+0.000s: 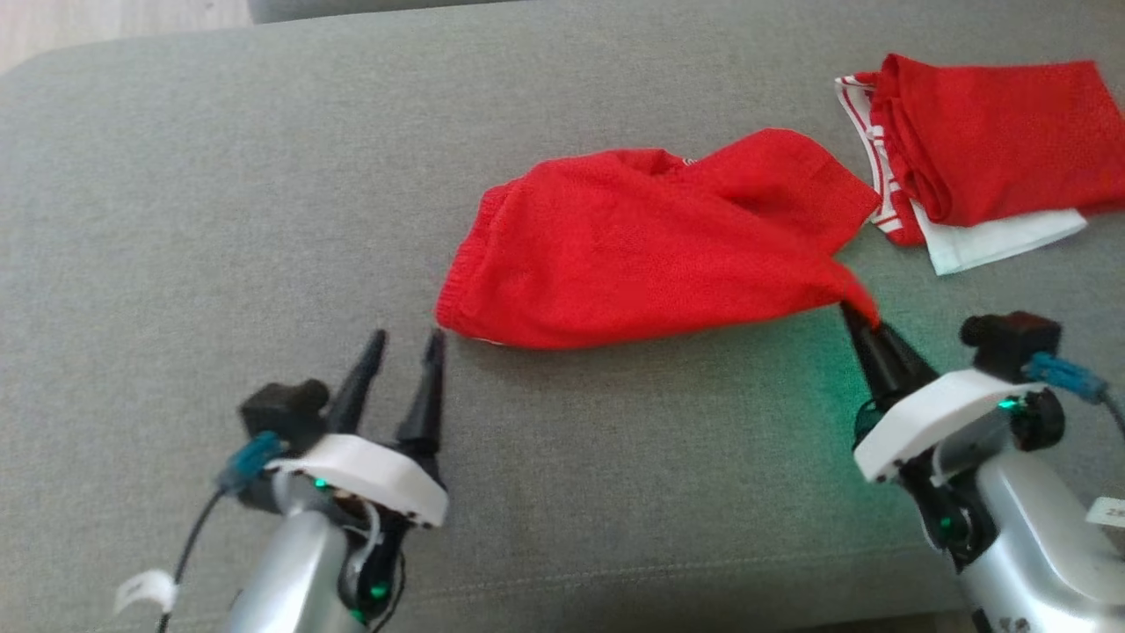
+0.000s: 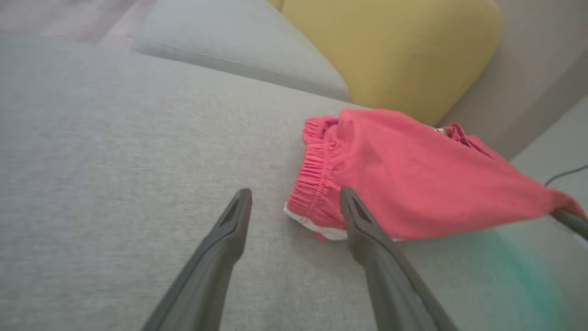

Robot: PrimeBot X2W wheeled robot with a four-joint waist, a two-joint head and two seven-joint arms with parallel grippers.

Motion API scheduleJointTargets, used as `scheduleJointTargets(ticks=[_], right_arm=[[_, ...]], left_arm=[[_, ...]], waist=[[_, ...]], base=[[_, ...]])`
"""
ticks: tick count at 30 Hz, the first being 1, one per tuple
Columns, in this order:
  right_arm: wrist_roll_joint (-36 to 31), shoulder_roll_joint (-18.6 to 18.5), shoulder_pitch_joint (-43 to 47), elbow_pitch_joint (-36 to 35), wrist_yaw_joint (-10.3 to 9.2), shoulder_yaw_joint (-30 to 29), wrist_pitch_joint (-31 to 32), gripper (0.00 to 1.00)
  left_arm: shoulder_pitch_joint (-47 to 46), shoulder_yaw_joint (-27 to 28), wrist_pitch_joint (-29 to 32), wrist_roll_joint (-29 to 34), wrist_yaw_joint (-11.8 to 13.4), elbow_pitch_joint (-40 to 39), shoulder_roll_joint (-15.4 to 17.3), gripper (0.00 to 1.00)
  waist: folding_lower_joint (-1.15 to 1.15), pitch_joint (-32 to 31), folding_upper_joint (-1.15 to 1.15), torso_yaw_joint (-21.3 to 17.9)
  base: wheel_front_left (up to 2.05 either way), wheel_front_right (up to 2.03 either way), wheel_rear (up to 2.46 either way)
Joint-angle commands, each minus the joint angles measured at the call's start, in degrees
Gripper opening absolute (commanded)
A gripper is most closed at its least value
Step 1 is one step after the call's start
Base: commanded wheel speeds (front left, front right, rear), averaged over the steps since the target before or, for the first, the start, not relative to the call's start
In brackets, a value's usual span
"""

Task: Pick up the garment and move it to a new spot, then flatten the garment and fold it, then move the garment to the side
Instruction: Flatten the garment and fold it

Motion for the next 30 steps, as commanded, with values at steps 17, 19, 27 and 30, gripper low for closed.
scheduleJointTargets(ticks=[17,19,27,30], right_arm=[[-1.7,3.8,-2.9,-4.5,0.37,-6.3,2.3,0.00],[-2.0,3.9,-3.1,-4.6,0.37,-6.3,2.5,0.00],[-2.5,4.4,-3.4,-5.2,0.37,-6.0,3.1,0.00],[-2.6,4.4,-3.4,-5.3,0.37,-5.9,3.3,0.00]], left_arm=[[-9.1,-11.3,-0.3,6.9,-1.9,8.1,4.0,1.00],[-10.1,-12.5,-0.3,7.3,-1.9,9.3,4.6,1.00],[-14.4,-13.5,-0.3,8.5,-1.9,13.6,4.7,1.00],[-15.3,-14.3,-0.3,8.4,-1.9,14.2,4.5,1.00]], waist=[[0.00,2.0,0.00,-0.5],[0.00,2.2,0.00,-0.5],[0.00,3.2,0.00,-1.0],[0.00,3.5,0.00,-1.4]], base=[[0.00,0.00,0.00],[0.00,0.00,0.00],[0.00,0.00,0.00],[0.00,0.00,0.00]])
